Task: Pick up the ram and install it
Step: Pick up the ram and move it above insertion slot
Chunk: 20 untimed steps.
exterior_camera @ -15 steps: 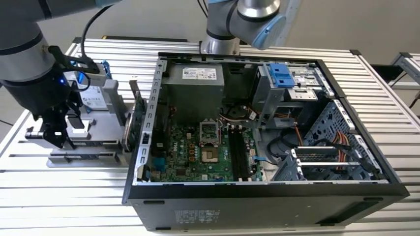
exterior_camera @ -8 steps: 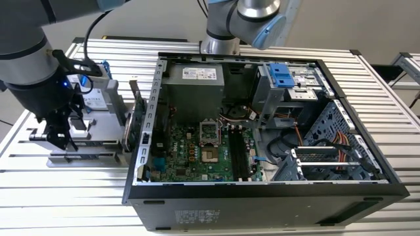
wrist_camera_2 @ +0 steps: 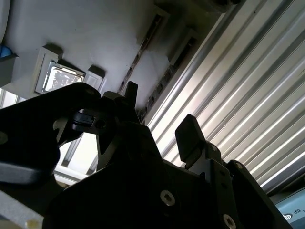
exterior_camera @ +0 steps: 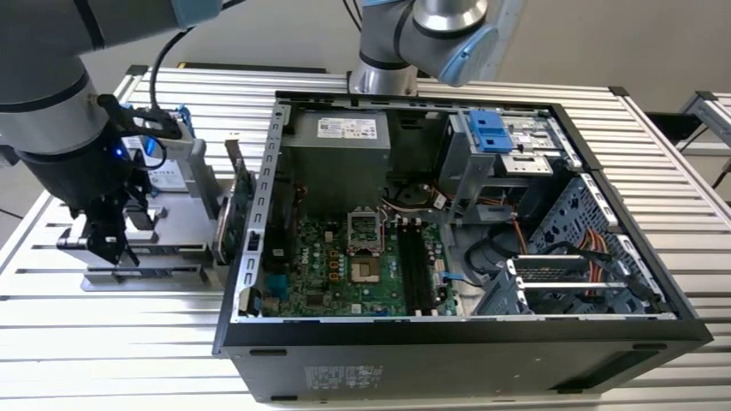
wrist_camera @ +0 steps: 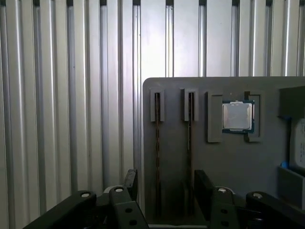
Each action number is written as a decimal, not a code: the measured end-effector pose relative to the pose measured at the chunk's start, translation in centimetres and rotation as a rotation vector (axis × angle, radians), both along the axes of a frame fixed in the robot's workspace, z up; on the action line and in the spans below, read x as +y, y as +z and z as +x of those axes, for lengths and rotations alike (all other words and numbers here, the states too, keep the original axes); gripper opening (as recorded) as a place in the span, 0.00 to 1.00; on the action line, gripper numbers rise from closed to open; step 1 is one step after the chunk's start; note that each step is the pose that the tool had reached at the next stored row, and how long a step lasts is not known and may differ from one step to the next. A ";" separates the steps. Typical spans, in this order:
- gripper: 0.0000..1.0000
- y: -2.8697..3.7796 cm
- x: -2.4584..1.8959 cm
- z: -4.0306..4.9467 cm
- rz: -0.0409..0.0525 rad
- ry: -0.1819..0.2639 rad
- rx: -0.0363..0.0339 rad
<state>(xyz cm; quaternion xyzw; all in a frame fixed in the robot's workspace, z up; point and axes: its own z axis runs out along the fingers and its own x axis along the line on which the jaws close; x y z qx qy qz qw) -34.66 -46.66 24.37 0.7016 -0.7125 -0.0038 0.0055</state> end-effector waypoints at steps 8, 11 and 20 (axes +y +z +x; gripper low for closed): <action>1.00 -0.98 0.00 0.01 0.0000 0.000 0.0000; 1.00 -1.35 0.00 0.01 0.0000 0.000 -0.0001; 1.00 -2.43 0.00 0.03 -0.0014 0.000 0.0000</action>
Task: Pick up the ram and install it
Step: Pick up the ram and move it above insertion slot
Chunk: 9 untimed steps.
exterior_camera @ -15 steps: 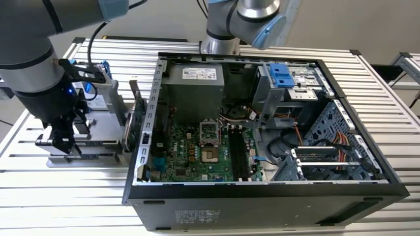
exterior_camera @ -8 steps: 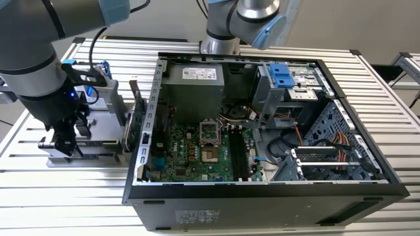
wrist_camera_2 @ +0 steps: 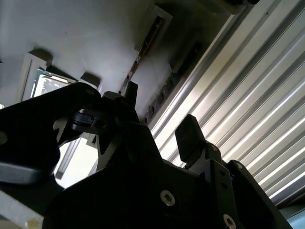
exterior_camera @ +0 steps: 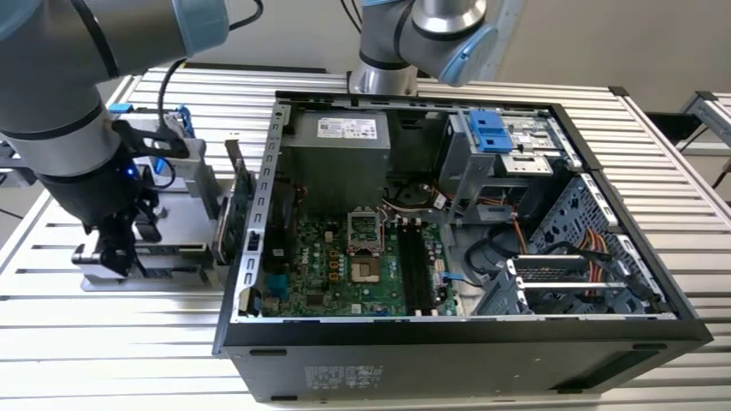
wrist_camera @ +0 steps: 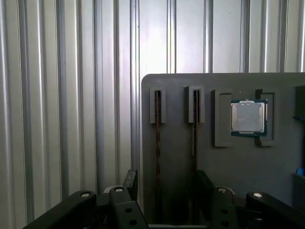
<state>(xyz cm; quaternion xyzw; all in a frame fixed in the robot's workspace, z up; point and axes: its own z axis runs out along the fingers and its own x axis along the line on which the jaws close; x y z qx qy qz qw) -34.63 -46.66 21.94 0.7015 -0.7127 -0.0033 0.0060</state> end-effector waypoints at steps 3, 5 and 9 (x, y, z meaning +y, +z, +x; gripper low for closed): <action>1.00 -0.23 0.01 0.01 0.0000 0.000 0.0000; 1.00 -0.44 0.00 0.01 0.0001 0.000 -0.0001; 1.00 -0.83 -0.04 0.02 0.0000 0.000 -0.0001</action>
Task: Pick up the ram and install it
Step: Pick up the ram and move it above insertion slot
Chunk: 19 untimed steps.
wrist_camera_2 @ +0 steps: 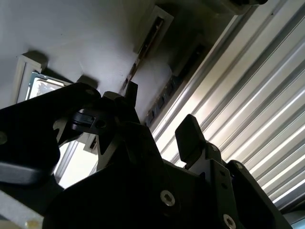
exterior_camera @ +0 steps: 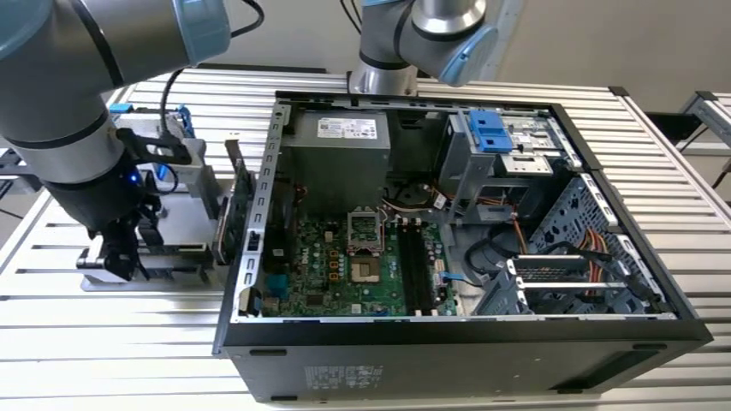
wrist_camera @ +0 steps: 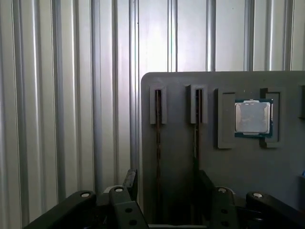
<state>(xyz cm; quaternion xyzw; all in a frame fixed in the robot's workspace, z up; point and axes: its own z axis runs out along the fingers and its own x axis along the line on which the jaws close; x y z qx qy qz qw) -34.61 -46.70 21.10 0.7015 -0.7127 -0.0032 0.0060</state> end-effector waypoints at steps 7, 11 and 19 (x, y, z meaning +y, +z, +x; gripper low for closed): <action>1.00 -0.77 -0.06 -0.01 0.0001 0.000 0.0003; 1.00 -1.40 -0.07 0.00 -0.0003 0.000 0.0003; 1.00 -2.05 -0.62 0.00 -0.0001 0.000 0.0001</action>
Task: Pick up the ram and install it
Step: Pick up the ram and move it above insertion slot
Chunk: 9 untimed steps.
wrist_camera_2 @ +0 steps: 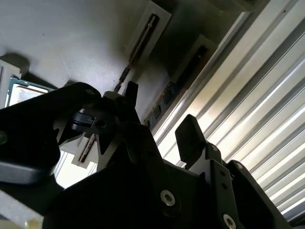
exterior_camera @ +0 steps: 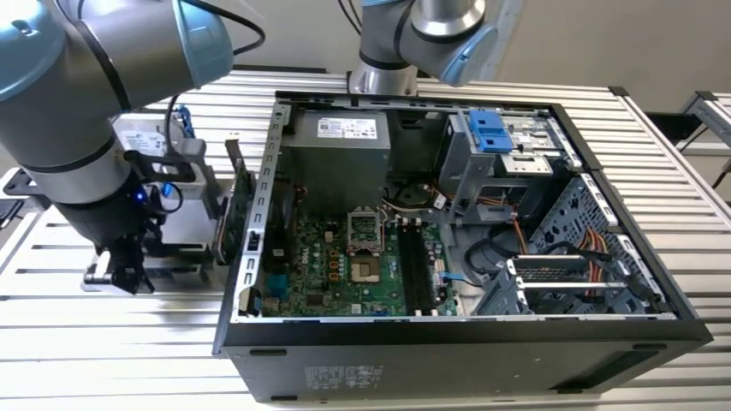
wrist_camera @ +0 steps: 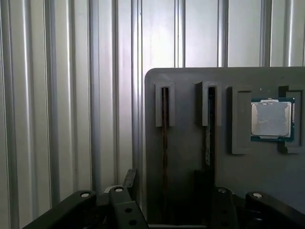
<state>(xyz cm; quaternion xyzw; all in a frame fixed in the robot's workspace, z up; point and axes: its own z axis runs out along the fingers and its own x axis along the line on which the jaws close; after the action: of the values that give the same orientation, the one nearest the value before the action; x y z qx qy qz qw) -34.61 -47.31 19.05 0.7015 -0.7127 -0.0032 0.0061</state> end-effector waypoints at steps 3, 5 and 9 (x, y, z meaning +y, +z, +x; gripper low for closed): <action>1.00 -0.13 -0.33 0.00 0.0001 0.000 -0.0001; 1.00 -0.21 -0.49 0.00 0.0000 0.000 0.0001; 1.00 -0.23 -0.50 0.00 0.0001 0.000 0.0003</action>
<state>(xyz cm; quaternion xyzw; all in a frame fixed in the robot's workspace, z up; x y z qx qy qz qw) -34.61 -47.81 18.82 0.7015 -0.7127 -0.0033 0.0061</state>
